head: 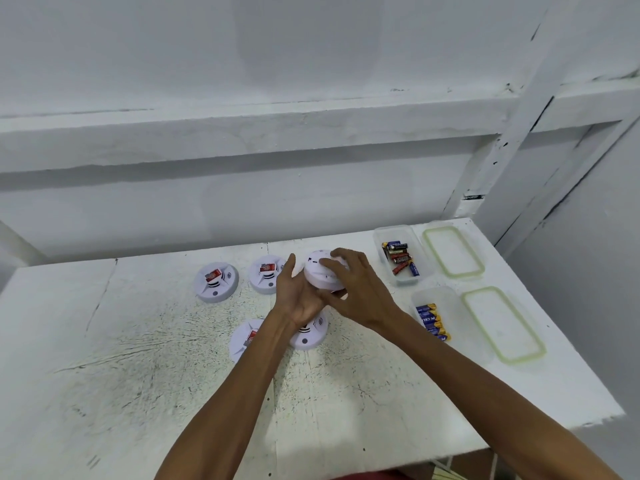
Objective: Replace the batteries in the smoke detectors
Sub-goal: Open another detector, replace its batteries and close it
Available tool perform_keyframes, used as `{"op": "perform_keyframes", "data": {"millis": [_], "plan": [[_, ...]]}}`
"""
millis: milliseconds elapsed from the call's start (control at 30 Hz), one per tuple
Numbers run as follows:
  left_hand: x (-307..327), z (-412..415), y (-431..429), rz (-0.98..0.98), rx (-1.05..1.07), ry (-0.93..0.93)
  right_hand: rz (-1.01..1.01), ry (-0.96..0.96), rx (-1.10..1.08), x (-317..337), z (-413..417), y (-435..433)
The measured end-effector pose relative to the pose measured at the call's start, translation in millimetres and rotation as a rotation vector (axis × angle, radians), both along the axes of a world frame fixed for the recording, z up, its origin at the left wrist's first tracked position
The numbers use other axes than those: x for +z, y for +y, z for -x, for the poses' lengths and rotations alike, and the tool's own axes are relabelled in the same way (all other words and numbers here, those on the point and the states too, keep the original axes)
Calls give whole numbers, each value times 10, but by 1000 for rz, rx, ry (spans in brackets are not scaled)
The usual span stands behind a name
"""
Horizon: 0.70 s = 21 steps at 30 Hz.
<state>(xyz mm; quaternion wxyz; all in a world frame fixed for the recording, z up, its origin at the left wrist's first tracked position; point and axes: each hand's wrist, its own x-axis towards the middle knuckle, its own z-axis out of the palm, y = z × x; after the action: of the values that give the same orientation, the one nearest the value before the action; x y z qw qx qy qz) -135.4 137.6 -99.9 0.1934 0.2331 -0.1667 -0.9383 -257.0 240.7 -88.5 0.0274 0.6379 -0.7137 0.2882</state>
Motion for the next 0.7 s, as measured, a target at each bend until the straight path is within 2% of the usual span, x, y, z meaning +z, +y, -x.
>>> {"op": "perform_keyframes", "data": {"millis": [100,133,233,400,467,700], "plan": [[-24,-29,-29,68,-27,-96,27,-124,-72,55,48,-10],[-54,-44,-43,110,-37,-145,36,-251,-134,88,66,-14],[-45,-60,-35,245,-48,-233,-3,-808,-253,207,110,-38],[21,-35,33,367,19,-242,-99,-1271,-250,134,143,-115],[25,-36,21,364,43,-253,-92,-1318,-288,106,153,-139],[19,-85,-52,344,-27,-336,-52,-1291,-375,98,277,-137]]}}
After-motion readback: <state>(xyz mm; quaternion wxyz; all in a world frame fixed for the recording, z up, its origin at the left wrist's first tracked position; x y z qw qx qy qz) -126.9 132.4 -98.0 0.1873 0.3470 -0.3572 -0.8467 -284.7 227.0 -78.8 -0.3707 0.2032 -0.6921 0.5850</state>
